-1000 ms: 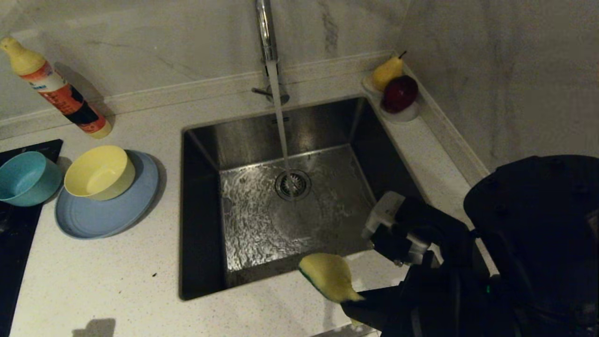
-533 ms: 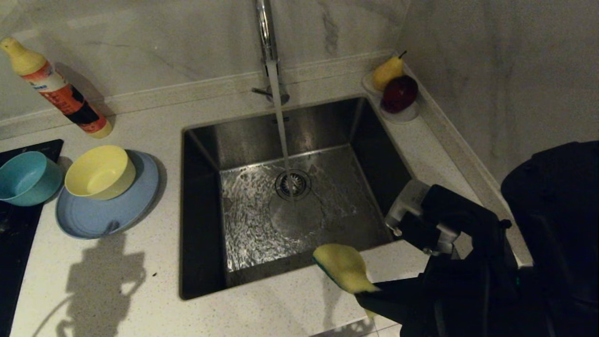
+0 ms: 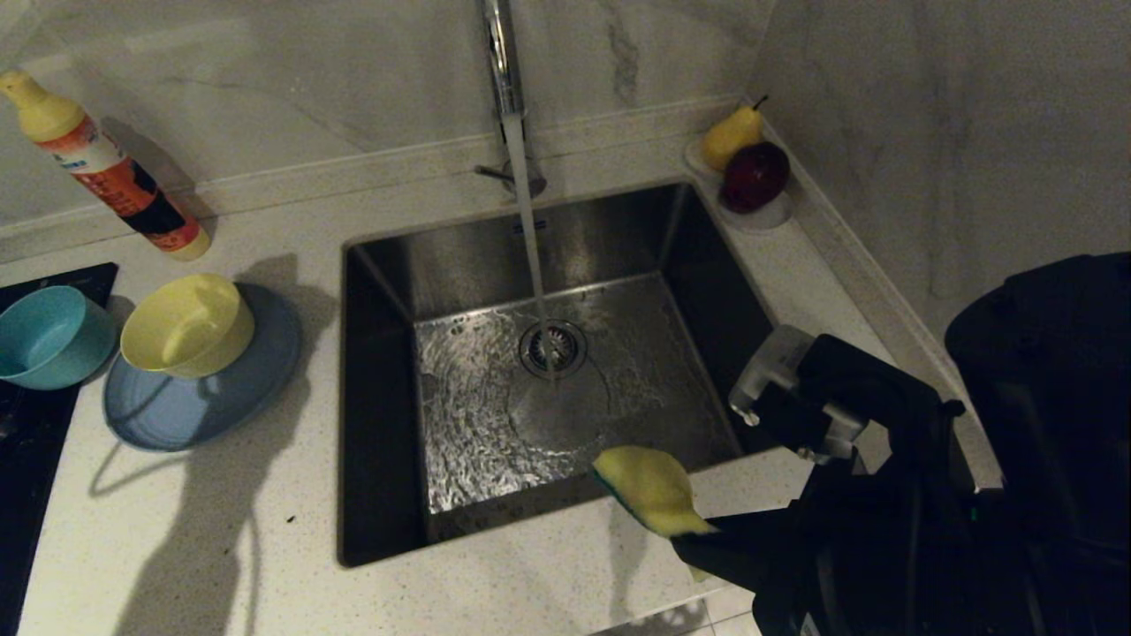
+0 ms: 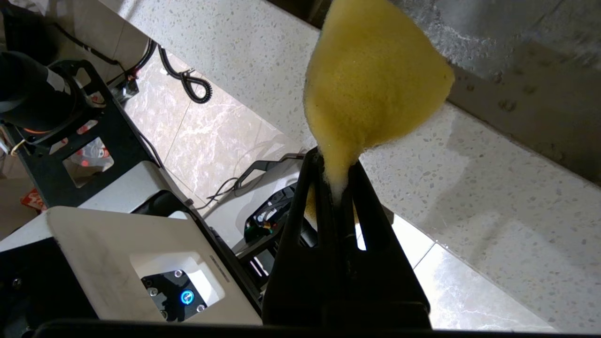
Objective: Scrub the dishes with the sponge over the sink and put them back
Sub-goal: Pick up a bowl and the sponge
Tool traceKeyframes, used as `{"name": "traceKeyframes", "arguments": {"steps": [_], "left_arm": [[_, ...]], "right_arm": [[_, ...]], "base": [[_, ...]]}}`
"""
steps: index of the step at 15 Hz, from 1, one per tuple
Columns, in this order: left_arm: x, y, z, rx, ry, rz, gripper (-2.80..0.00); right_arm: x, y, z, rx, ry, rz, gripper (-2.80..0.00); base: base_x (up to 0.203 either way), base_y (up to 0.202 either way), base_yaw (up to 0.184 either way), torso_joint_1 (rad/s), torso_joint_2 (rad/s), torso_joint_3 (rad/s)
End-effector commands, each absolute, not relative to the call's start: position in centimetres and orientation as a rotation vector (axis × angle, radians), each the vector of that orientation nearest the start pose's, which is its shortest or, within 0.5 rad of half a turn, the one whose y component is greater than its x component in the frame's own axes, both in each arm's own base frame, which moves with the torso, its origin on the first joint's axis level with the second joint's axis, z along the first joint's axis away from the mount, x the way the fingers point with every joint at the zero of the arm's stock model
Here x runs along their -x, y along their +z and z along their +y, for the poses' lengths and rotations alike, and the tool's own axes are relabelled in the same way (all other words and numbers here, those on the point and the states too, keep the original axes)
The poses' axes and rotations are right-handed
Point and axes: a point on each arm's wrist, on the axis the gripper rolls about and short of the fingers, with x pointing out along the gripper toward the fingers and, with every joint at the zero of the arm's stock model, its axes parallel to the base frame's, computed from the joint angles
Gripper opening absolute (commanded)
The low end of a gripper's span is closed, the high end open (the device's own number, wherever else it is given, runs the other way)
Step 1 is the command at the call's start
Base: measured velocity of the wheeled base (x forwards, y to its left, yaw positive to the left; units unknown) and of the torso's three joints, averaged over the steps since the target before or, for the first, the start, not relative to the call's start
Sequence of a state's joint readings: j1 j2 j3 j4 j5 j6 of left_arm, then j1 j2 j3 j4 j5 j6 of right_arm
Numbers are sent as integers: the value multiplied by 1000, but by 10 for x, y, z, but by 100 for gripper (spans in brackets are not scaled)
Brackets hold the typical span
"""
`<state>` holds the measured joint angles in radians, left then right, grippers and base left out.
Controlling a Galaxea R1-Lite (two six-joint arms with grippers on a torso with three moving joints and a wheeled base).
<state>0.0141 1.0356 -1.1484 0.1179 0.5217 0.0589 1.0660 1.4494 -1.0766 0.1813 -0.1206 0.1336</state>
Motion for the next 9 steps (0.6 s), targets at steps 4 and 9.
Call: {"name": "traceKeyframes", "arguments": {"steps": [4,9], "left_arm": [[-238,325,77,59,706,231,-280],[-241,319,141,250,692,221,-280]], "right_arm": [[-129,246,210,220,857,549,-280],[-134,241,215,226,855,554,-280]], "base": [[0,0,0,0,0,0],[0,0,0,0,0,0]]}}
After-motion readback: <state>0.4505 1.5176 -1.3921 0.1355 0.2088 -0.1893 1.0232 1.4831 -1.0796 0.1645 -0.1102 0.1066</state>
